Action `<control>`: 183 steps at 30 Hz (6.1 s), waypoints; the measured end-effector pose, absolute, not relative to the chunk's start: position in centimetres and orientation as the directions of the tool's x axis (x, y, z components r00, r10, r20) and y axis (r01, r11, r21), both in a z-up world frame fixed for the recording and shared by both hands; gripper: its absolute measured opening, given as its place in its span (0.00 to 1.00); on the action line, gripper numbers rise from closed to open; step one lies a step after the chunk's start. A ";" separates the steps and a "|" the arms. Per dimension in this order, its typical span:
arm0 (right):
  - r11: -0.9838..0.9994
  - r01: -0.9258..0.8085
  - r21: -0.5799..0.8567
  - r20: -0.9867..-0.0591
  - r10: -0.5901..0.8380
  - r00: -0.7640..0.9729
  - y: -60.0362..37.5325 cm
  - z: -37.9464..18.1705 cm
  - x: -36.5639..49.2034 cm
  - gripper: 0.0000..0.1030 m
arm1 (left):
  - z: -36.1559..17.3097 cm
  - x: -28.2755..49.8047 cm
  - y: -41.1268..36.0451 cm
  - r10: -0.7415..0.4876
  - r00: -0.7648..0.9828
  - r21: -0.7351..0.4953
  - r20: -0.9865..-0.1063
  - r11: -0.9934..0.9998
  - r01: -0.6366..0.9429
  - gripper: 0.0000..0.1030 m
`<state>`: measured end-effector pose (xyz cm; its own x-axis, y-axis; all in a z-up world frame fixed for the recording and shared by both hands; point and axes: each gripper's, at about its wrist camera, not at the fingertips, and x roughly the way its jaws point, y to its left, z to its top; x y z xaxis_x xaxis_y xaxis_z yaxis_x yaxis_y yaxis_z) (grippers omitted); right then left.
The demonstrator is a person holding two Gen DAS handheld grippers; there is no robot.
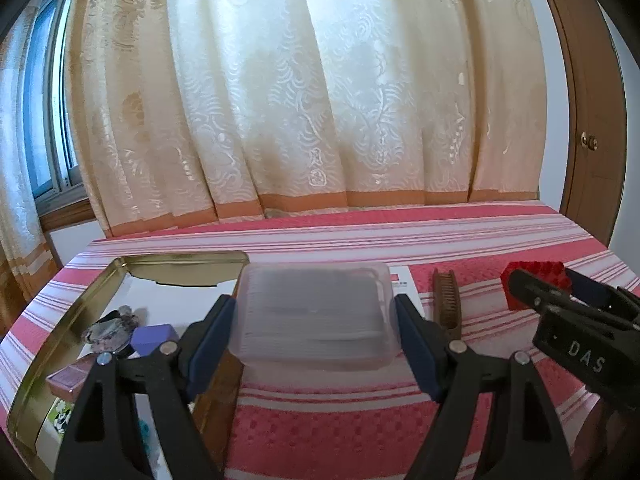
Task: Organize rigid objects
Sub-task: 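Lift the clear box and red brick with both tools, then carry the clear box and red brick toward the tin tray with both tools, then move the clear box and red brick over the tin tray with both tools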
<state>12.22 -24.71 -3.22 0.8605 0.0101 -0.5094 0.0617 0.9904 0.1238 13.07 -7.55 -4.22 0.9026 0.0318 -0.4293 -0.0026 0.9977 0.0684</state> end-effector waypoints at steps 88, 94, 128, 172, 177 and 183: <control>0.996 -0.053 0.071 -0.264 0.070 0.962 -18.7 -1.4 4.5 0.66 | -2.7 4.1 0.7 0.176 0.966 -0.005 -0.190 0.984 -0.180 0.77; 0.995 -0.066 0.068 -0.263 0.082 0.961 -18.1 -1.4 4.4 0.66 | -2.7 4.1 1.2 0.189 0.964 -0.006 -0.188 0.981 -0.193 0.77; 0.986 -0.163 0.028 -0.265 0.164 0.950 -12.7 -1.5 4.2 0.66 | -3.0 4.1 5.1 0.241 0.946 -0.010 -0.216 0.969 -0.249 0.77; 0.969 -0.245 0.002 -0.264 0.237 0.935 -8.7 -1.7 3.8 0.66 | -3.0 3.8 7.4 0.294 0.929 0.001 -0.225 0.953 -0.302 0.77; 0.968 -0.251 0.000 -0.264 0.242 0.934 -8.4 -1.7 3.9 0.66 | -3.0 3.8 7.7 0.301 0.927 0.001 -0.226 0.951 -0.308 0.77; 0.967 -0.253 -0.004 -0.266 0.243 0.933 -8.1 -1.8 3.9 0.66 | -3.1 3.9 7.8 0.312 0.922 0.009 -0.229 0.948 -0.319 0.77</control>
